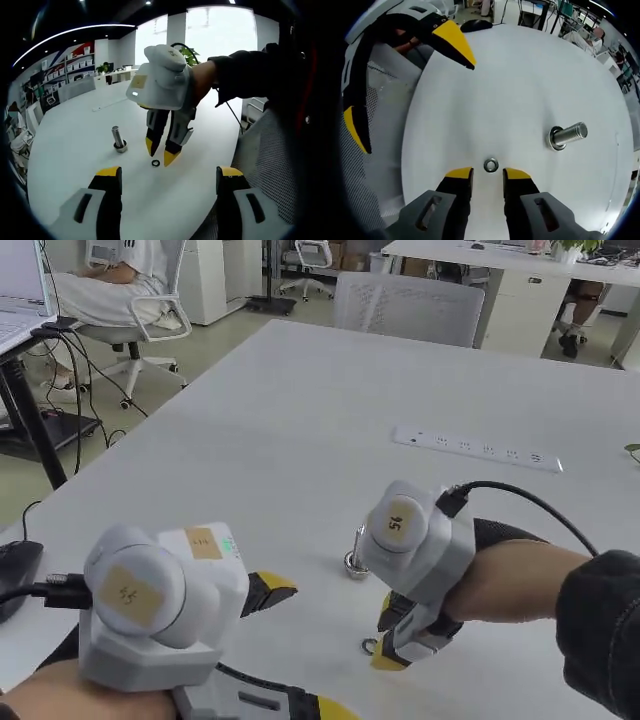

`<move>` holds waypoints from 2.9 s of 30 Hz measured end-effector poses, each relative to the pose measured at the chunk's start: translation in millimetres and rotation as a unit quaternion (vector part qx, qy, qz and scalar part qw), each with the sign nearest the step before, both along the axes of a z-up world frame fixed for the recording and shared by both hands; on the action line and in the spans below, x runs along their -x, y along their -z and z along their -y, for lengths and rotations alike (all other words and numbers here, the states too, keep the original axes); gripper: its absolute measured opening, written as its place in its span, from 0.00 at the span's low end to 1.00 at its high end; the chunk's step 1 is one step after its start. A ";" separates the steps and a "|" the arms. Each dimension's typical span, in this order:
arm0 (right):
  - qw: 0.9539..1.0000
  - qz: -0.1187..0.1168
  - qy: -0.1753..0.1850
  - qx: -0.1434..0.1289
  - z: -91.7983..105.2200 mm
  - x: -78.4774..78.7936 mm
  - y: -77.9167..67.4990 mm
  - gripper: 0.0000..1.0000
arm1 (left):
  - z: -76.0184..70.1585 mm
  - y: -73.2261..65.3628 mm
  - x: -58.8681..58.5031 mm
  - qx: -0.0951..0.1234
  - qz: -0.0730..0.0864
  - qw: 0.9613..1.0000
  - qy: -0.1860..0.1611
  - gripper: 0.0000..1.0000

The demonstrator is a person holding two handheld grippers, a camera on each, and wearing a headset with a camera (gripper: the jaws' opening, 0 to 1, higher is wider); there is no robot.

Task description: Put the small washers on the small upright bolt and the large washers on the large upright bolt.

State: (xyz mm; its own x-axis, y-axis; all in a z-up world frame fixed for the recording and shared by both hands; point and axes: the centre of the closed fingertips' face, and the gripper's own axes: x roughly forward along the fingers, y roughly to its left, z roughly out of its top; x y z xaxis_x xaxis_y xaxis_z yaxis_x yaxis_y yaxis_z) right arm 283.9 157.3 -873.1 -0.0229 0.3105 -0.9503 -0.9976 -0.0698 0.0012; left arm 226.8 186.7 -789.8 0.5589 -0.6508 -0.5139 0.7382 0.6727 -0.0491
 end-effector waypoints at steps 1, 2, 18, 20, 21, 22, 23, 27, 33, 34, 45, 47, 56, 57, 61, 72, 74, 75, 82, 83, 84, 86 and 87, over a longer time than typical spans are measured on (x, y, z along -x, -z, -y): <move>1.000 0.000 0.000 0.000 -0.1 -0.7 0.8 0.26 | 0.2 -0.3 0.1 0.001 0.000 1.000 0.000 0.77; 1.000 -0.001 0.001 0.001 -0.5 -0.9 1.5 0.25 | 0.2 -0.4 -0.1 0.001 0.001 1.000 0.000 0.77; 1.000 0.006 -0.008 0.005 -1.8 -2.5 6.1 0.22 | 1.3 -1.9 -0.7 0.005 0.003 1.000 -0.001 0.77; 1.000 0.006 -0.008 0.005 -1.6 -2.4 5.8 0.22 | 1.3 -2.2 -0.8 0.005 0.003 1.000 -0.001 0.77; 1.000 0.007 -0.008 0.005 -1.6 -2.6 5.8 0.22 | 1.4 -2.3 -0.8 0.006 0.003 1.000 -0.001 0.77; 1.000 0.007 -0.008 0.005 -1.5 -2.6 5.8 0.22 | 1.5 -2.3 -0.7 0.006 0.003 1.000 -0.001 0.77; 1.000 0.009 -0.009 0.005 -1.6 -2.9 5.8 0.21 | 1.5 -2.2 -0.7 0.005 0.003 1.000 0.000 0.77; 1.000 0.010 -0.012 0.005 -2.5 -2.0 5.9 0.18 | 1.4 -2.8 -1.2 0.007 0.004 1.000 -0.001 0.77; 1.000 0.012 -0.016 0.003 -2.4 -2.0 6.2 0.16 | 1.9 -2.9 -1.2 0.007 0.004 1.000 0.000 0.77; 1.000 0.012 -0.017 0.003 -2.4 -1.8 6.3 0.15 | 2.1 -2.9 -1.1 0.009 0.003 1.000 0.000 0.76; 1.000 0.011 -0.013 0.000 -3.3 -2.9 6.1 0.15 | 1.5 -3.4 -2.1 0.008 0.005 1.000 -0.001 0.76; 1.000 0.010 -0.012 -0.001 -3.2 -3.0 6.1 0.15 | 1.5 -3.4 -2.3 0.009 0.004 1.000 -0.001 0.76; 1.000 0.008 -0.008 0.000 -0.4 -3.0 6.4 0.14 | 1.3 -2.6 -2.5 0.008 0.003 1.000 -0.001 0.76; 1.000 0.007 -0.006 0.000 0.8 -3.2 6.4 0.14 | 1.4 -2.5 -2.4 0.008 0.003 1.000 -0.002 0.76; 1.000 0.006 -0.001 -0.001 4.0 -3.9 6.5 0.14 | 1.7 -1.9 -2.1 0.006 0.003 1.000 -0.001 0.76; 1.000 0.007 0.005 0.001 10.1 -4.3 7.2 0.14 | 2.4 -0.7 -1.4 0.006 0.002 1.000 0.000 0.76; 1.000 0.005 0.007 -0.001 10.0 -4.0 7.0 0.14 | 2.0 -0.6 -1.6 0.006 0.002 1.000 -0.001 0.76; 1.000 0.003 0.008 -0.001 10.4 -3.3 7.3 0.14 | 1.9 -0.6 -1.6 0.006 0.001 1.000 -0.001 0.76; 1.000 0.005 0.010 0.000 13.0 -4.3 6.9 0.14 | 2.0 -0.2 -1.1 0.006 0.000 1.000 -0.001 0.76; 1.000 0.003 0.011 0.001 13.9 -4.1 7.0 0.14 | 2.2 -0.3 -1.0 0.007 0.000 1.000 0.000 0.76; 1.000 0.004 0.012 -0.001 14.3 -4.2 6.7 0.14 | 2.2 -0.2 -0.8 0.005 0.001 1.000 0.000 0.76; 1.000 0.002 0.014 0.002 16.5 -3.7 7.0 0.14 | 2.5 0.1 -0.3 0.005 0.000 1.000 0.001 0.76; 1.000 0.003 0.014 0.002 16.9 -3.9 6.9 0.14 | 2.5 0.0 -0.3 0.005 0.001 1.000 0.001 0.76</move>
State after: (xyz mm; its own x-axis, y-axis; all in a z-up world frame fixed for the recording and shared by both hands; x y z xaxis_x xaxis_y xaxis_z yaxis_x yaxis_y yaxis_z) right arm 287.9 140.4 -879.9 -0.0089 0.3079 -0.9514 -0.9991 -0.0415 -0.0041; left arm 227.2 184.1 -789.8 0.5587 -0.6570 -0.5062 0.7392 0.6712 -0.0552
